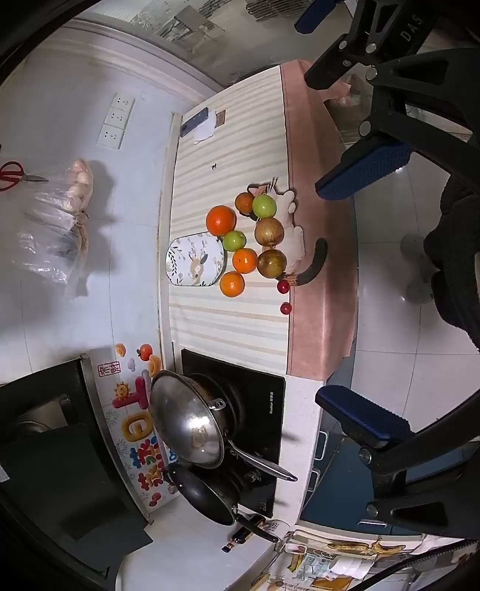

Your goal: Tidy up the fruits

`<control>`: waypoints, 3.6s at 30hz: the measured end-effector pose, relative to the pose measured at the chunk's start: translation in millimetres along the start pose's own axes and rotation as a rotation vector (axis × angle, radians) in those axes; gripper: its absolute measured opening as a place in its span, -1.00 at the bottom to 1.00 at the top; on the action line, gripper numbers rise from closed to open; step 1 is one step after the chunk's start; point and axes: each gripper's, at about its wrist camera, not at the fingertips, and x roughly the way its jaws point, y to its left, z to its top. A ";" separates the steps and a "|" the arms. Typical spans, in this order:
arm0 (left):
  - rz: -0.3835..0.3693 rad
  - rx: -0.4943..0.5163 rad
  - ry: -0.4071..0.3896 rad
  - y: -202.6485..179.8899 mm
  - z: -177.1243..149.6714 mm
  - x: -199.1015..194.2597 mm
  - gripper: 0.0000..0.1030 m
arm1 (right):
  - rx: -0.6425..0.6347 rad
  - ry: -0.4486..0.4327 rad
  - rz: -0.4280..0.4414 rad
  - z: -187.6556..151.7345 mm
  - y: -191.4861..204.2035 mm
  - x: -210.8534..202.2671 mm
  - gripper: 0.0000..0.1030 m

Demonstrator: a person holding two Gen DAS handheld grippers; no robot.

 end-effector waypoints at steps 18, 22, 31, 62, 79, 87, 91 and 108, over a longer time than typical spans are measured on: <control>0.003 0.013 -0.018 -8.6 0.5 1.0 0.99 | 0.007 -0.001 -0.002 7.5 -5.9 1.7 1.00; 0.001 0.014 -0.014 -8.5 5.1 -2.0 0.99 | 0.007 -0.001 0.001 8.7 -6.8 1.8 1.00; -0.004 0.025 -0.009 -11.7 6.7 -4.2 0.99 | 0.009 -0.004 -0.001 6.2 -3.8 -5.9 1.00; -0.022 0.016 -0.015 -8.3 10.1 -9.1 0.99 | 0.014 -0.016 -0.001 12.5 -5.9 -15.1 1.00; -0.026 0.008 -0.021 -4.6 8.6 -10.1 0.99 | 0.018 -0.022 -0.002 16.4 -3.9 -15.3 1.00; -0.028 0.005 -0.022 -4.5 10.2 -10.7 0.99 | 0.020 -0.025 0.001 16.9 -4.5 -15.1 1.00; -0.029 0.005 -0.021 -4.6 9.5 -10.6 0.99 | 0.021 -0.025 0.001 15.6 -4.4 -15.1 1.00; -0.020 -0.018 0.029 29.4 44.5 81.8 0.99 | 0.153 0.013 0.055 24.5 6.2 66.0 1.00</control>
